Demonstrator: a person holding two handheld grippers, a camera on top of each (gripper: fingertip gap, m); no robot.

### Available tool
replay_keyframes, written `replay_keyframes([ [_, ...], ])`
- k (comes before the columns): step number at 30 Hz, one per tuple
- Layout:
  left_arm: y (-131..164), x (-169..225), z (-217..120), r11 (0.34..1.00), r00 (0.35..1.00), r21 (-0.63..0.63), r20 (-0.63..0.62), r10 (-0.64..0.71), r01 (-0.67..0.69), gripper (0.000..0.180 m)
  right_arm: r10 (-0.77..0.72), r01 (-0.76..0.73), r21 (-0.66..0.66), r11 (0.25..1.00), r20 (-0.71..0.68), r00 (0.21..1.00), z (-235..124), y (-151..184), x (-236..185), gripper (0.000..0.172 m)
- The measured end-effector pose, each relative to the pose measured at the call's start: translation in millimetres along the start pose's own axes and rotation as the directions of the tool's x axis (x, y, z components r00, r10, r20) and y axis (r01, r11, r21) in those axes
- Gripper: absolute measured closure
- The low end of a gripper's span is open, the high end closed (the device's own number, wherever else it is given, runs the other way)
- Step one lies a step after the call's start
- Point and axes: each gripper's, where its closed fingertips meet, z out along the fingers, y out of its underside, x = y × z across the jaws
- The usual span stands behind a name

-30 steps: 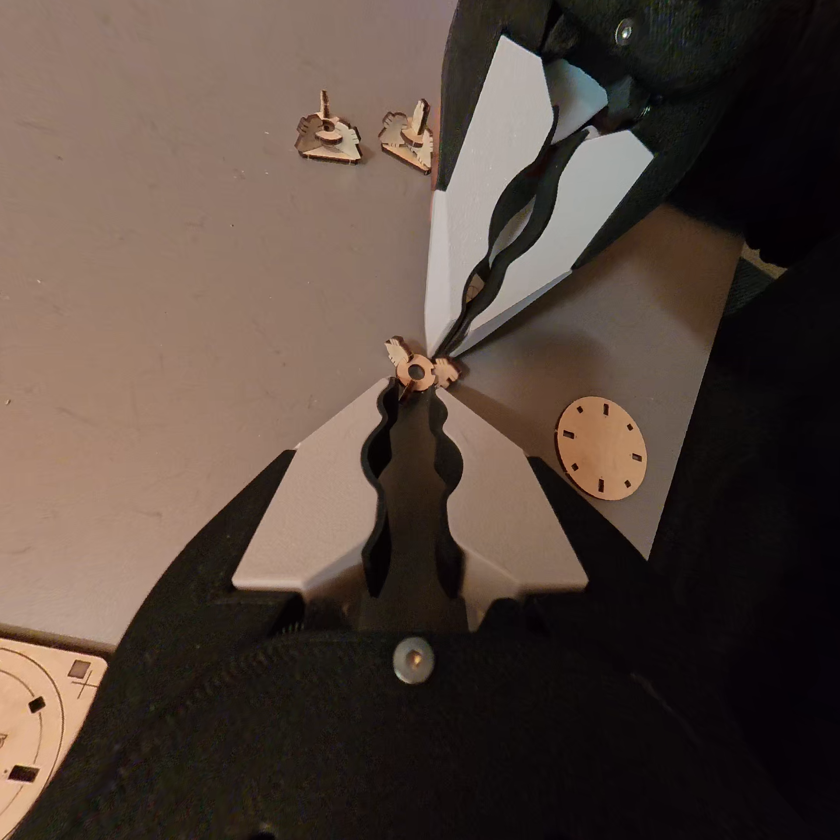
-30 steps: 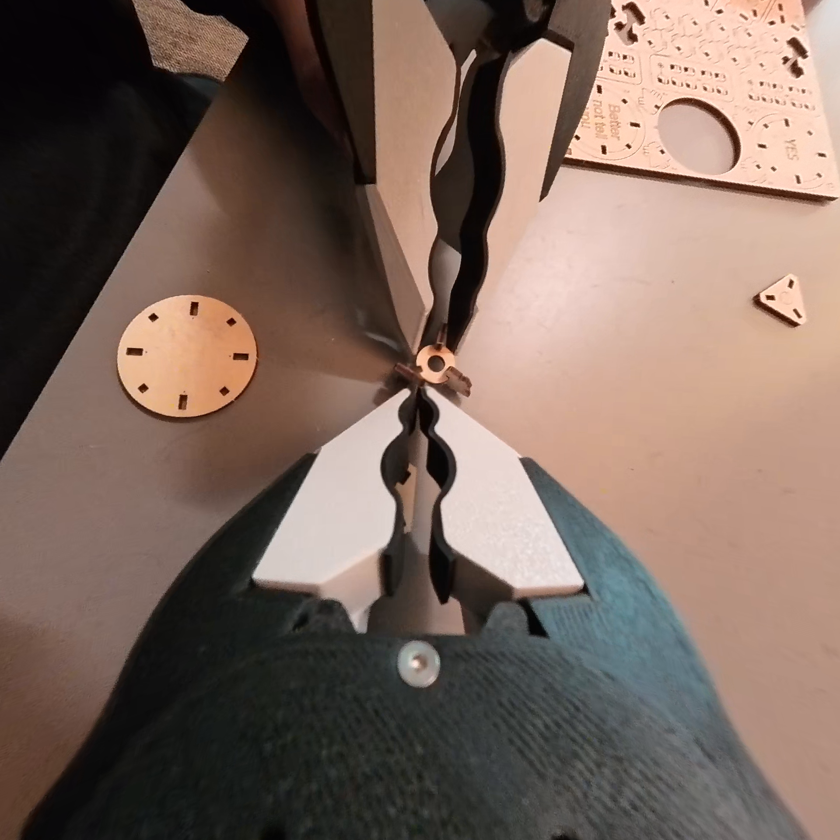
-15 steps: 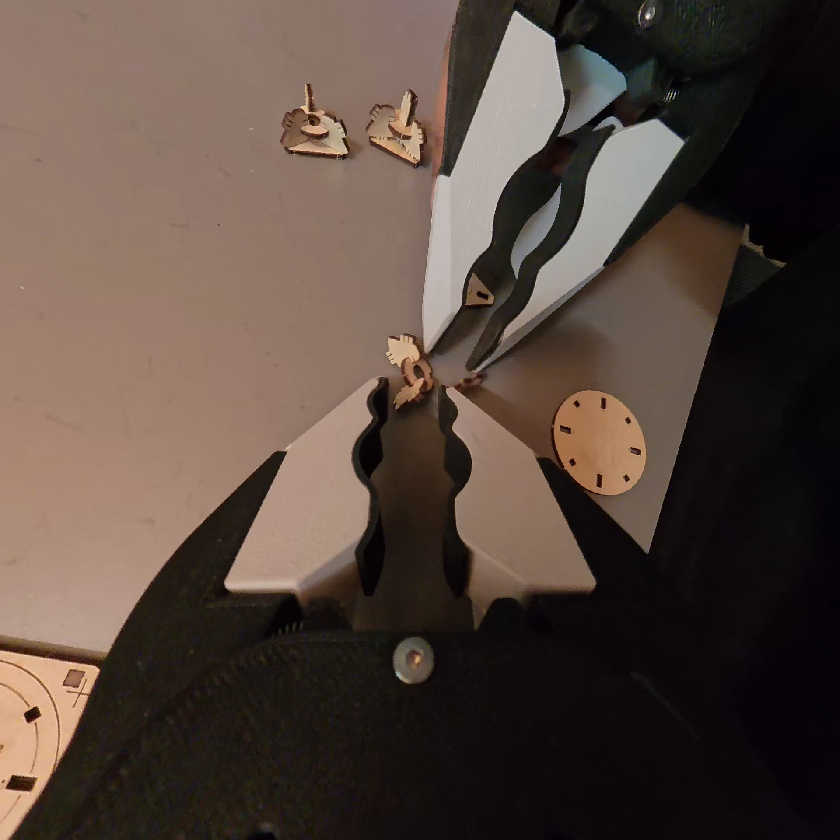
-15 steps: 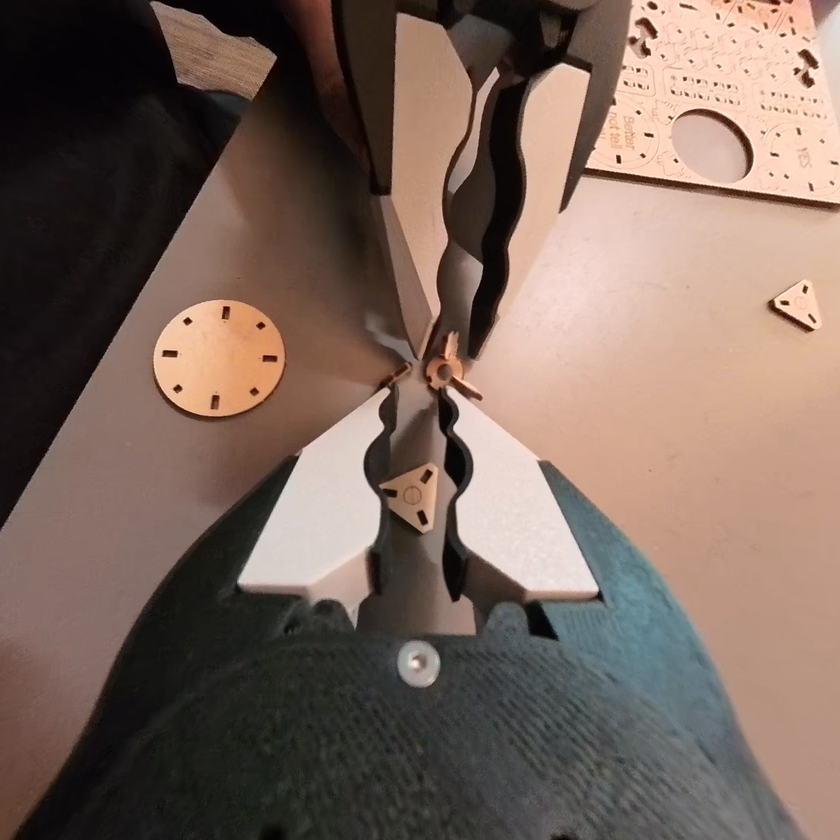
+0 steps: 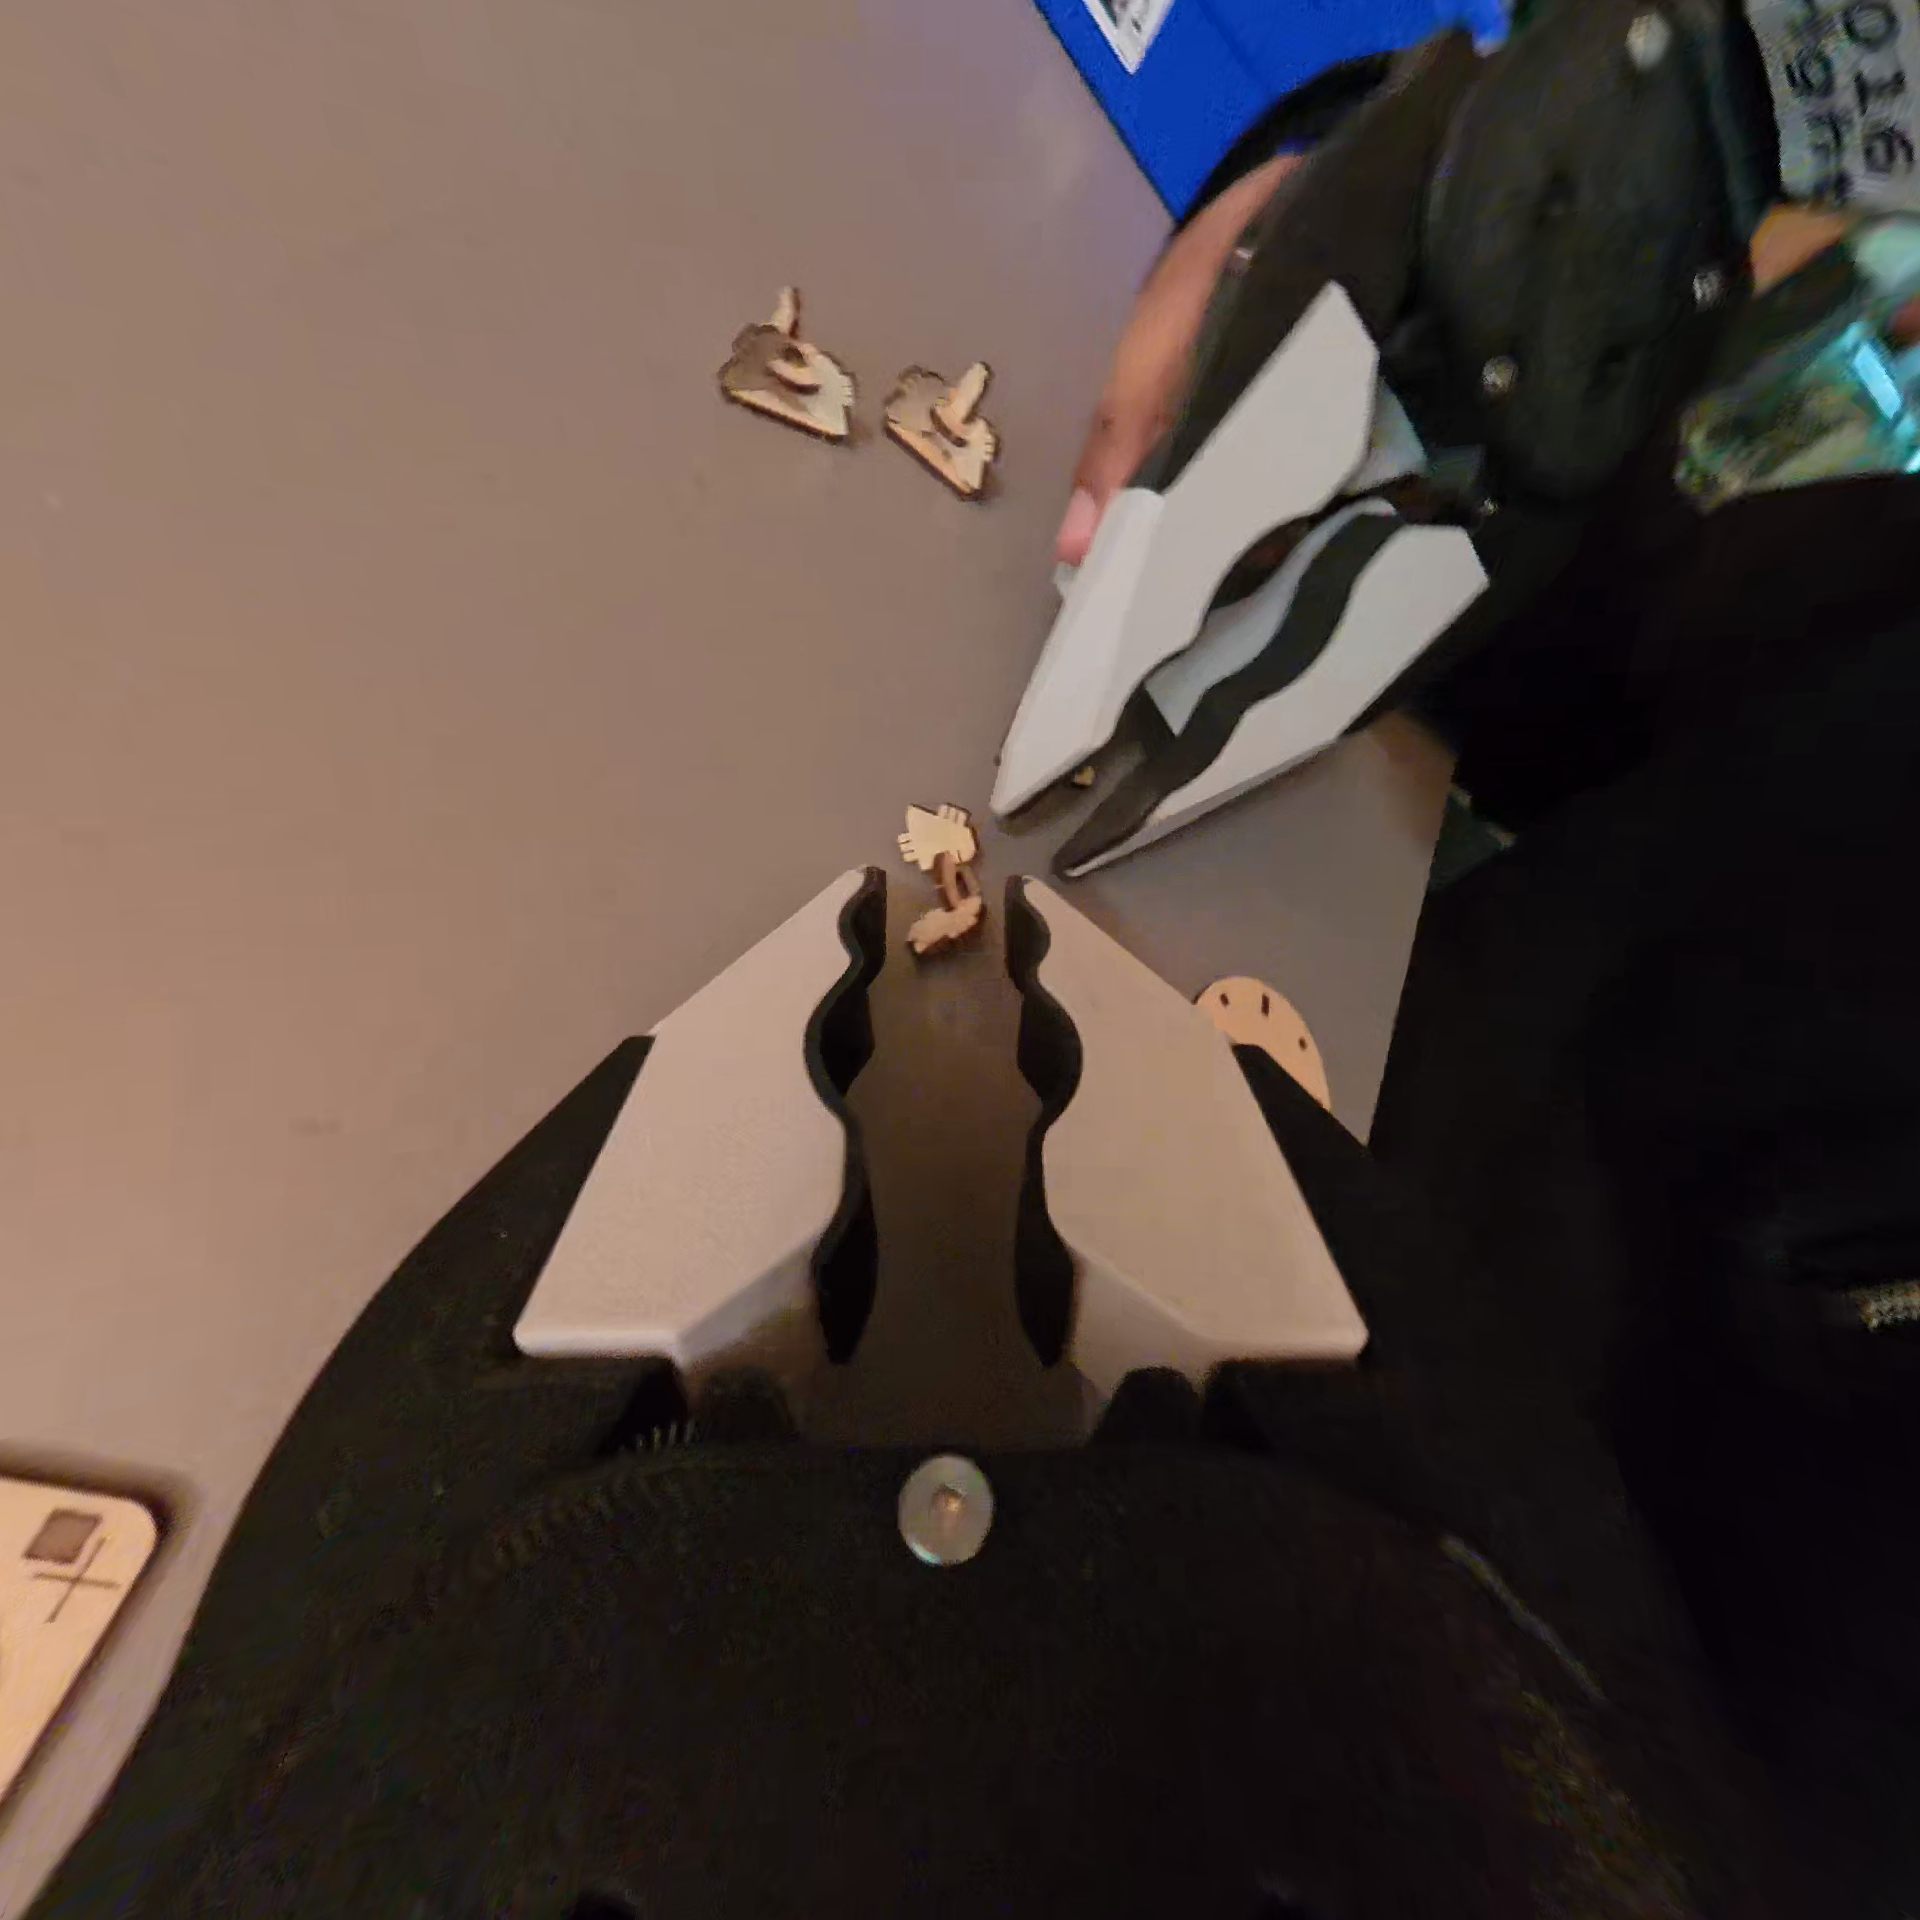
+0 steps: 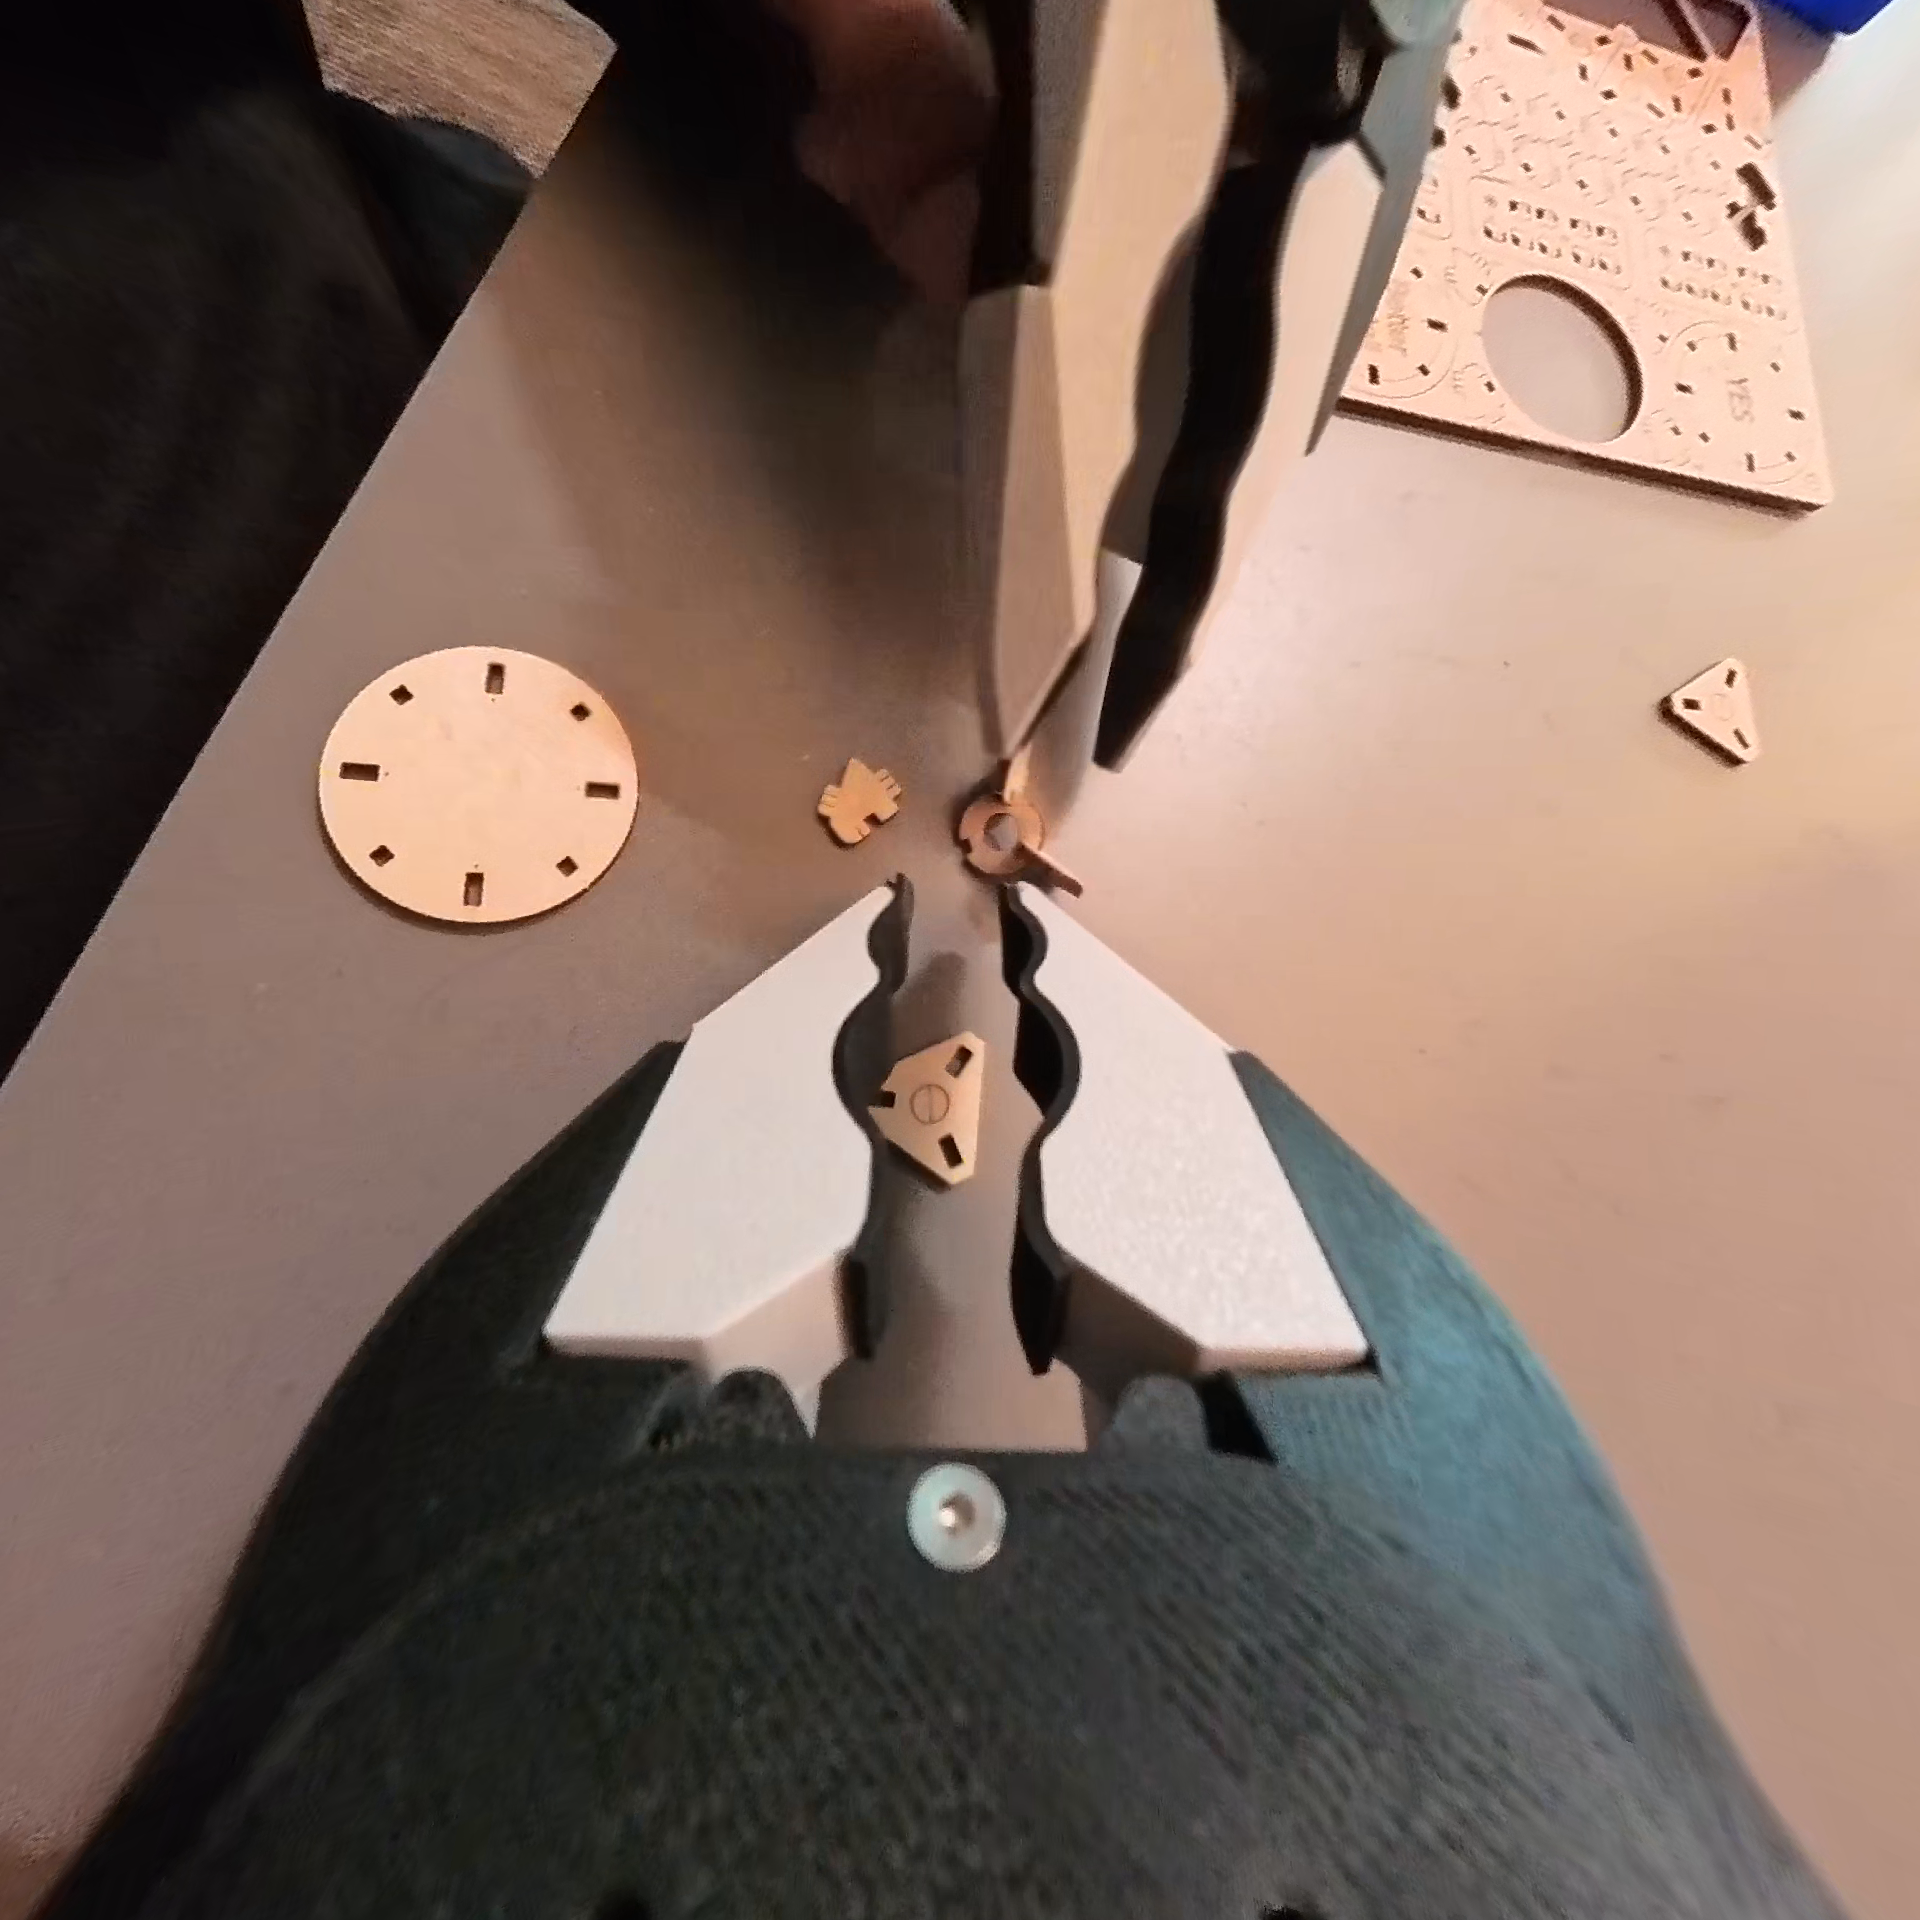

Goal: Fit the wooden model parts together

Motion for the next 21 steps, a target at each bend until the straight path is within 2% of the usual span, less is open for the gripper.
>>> replay_keyframes([
  [4, -1, 11, 6, 0.981, 0.969, -0.009, -0.158, -0.191, 0.192, 0.159, -0.013, 0.012, -0.006, 1.000, -0.029, 1.000, -3, -1, 1, 0.156],
  [6, -3, 11, 8, 0.971, 0.954, -0.005, -0.188, -0.235, 0.238, 0.162, -0.019, 0.019, -0.011, 1.000, -0.040, 0.999, -4, -1, 0, 0.156],
  [12, -1, 1, 11, 0.976, 0.970, -0.013, -0.102, -0.218, 0.218, 0.166, -0.033, 0.032, -0.018, 0.999, -0.055, 0.998, -5, -1, -2, 0.157],
  [21, 4, 3, 14, 0.968, 0.959, -0.062, -0.137, -0.249, 0.243, 0.177, -0.054, 0.053, -0.020, 0.998, -0.046, 0.998, -2, -4, -9, 0.157],
])
